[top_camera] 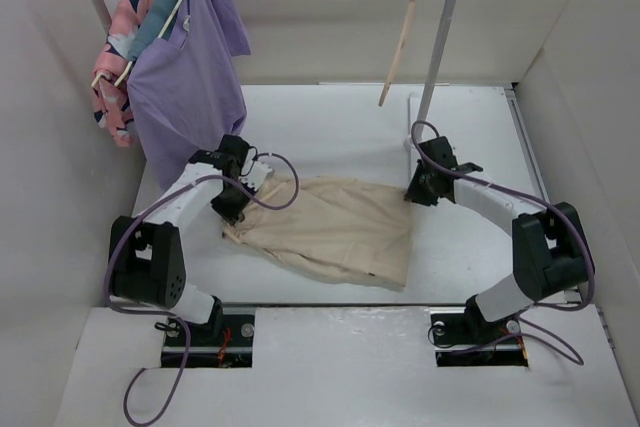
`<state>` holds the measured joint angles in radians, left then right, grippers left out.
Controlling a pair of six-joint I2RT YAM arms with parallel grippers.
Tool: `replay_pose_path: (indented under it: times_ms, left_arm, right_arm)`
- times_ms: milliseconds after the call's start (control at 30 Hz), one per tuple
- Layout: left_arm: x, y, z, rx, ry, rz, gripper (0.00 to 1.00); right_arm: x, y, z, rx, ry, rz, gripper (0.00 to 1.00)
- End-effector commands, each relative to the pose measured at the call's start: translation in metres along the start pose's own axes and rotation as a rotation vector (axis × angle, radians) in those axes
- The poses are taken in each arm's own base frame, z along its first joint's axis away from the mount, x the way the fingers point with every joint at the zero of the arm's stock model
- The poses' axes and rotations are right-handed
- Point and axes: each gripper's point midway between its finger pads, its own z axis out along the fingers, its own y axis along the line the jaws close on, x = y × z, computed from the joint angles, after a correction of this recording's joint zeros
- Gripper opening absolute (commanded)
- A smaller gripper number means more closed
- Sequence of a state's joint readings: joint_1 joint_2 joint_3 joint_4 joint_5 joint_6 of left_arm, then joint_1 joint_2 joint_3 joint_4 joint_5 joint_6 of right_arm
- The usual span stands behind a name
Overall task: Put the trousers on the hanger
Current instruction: Fold the trousers at the center of the board.
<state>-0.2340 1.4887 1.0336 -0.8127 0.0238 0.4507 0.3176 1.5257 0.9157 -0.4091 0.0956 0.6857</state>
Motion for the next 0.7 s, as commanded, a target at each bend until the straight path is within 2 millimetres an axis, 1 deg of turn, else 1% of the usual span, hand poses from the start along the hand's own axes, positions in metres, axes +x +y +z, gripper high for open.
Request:
replay_pose_path:
  times_ms: [0, 33, 67, 100, 133, 167, 200, 233, 267, 300, 333, 367, 400, 433, 467, 500, 533, 567, 600, 633, 667]
  left_arm:
    - [0.023, -0.003, -0.006, -0.018, 0.044, 0.004, 0.0]
    - [0.027, -0.003, -0.006, -0.026, 0.048, 0.004, 0.0]
    - [0.035, -0.002, -0.005, -0.039, 0.065, 0.005, 0.0]
    - [0.044, -0.001, -0.003, -0.045, 0.083, 0.016, 0.0]
    - [0.062, -0.006, 0.003, -0.045, 0.119, 0.03, 0.0]
    - [0.071, 0.001, 0.005, -0.082, 0.137, 0.026, 0.0]
    - [0.078, 0.003, 0.007, -0.1, 0.147, 0.036, 0.0]
    - [0.089, 0.004, 0.013, -0.108, 0.178, 0.033, 0.0]
    - [0.086, 0.012, 0.012, -0.136, 0.153, 0.012, 0.0]
    - [0.088, 0.013, 0.012, -0.137, 0.154, 0.003, 0.0]
    - [0.089, 0.015, 0.012, -0.137, 0.156, -0.008, 0.0]
    - [0.083, 0.015, 0.01, -0.132, 0.14, -0.022, 0.0]
    - [0.079, 0.014, 0.011, -0.112, 0.13, -0.045, 0.0]
    - [0.075, 0.014, 0.009, -0.107, 0.113, -0.047, 0.06]
    - [0.069, 0.014, 0.006, -0.097, 0.103, -0.06, 0.18]
    - [0.064, 0.016, 0.004, -0.091, 0.083, -0.07, 0.33]
    - [0.06, 0.011, 0.001, -0.061, 0.068, -0.082, 0.43]
    - [0.055, 0.01, -0.002, -0.045, 0.052, -0.083, 0.47]
    - [0.045, 0.011, -0.011, -0.037, 0.025, -0.083, 0.54]
    - [0.039, 0.012, -0.017, -0.036, -0.001, -0.084, 0.55]
    - [0.034, 0.012, -0.022, -0.03, -0.018, -0.084, 0.59]
  right_arm:
    - [-0.03, 0.029, -0.006, -0.102, -0.073, 0.029, 0.21]
    - [-0.037, 0.03, -0.008, -0.107, -0.086, 0.048, 0.13]
    - [-0.039, 0.032, -0.006, -0.107, -0.084, 0.057, 0.06]
    - [-0.044, 0.036, -0.01, -0.114, -0.092, 0.058, 0.0]
    - [-0.049, 0.034, -0.007, -0.107, -0.096, 0.068, 0.0]
    - [-0.056, 0.037, -0.01, -0.109, -0.114, 0.07, 0.0]
    - [-0.059, 0.035, -0.007, -0.098, -0.109, 0.086, 0.0]
    - [-0.071, 0.038, -0.008, -0.099, -0.133, 0.095, 0.0]
    - [-0.071, 0.038, -0.002, -0.091, -0.124, 0.094, 0.0]
    - [-0.075, 0.037, 0.001, -0.085, -0.124, 0.101, 0.0]
    - [-0.08, 0.04, 0.002, -0.088, -0.129, 0.093, 0.0]
    - [-0.076, 0.039, 0.01, -0.081, -0.109, 0.07, 0.0]
    - [-0.077, 0.039, 0.013, -0.077, -0.106, 0.049, 0.0]
    - [-0.072, 0.045, 0.015, -0.113, -0.081, 0.022, 0.0]
    - [-0.071, 0.054, 0.012, -0.136, -0.079, -0.015, 0.09]
    - [-0.066, 0.055, 0.015, -0.134, -0.071, -0.053, 0.18]
    - [-0.068, 0.055, 0.012, -0.139, -0.079, -0.067, 0.25]
    - [-0.066, 0.06, 0.008, -0.151, -0.083, -0.087, 0.4]
    - [-0.071, 0.063, 0.0, -0.165, -0.104, -0.101, 0.47]
    - [-0.071, 0.062, -0.004, -0.166, -0.107, -0.11, 0.52]
    - [-0.073, 0.061, -0.009, -0.16, -0.116, -0.12, 0.56]
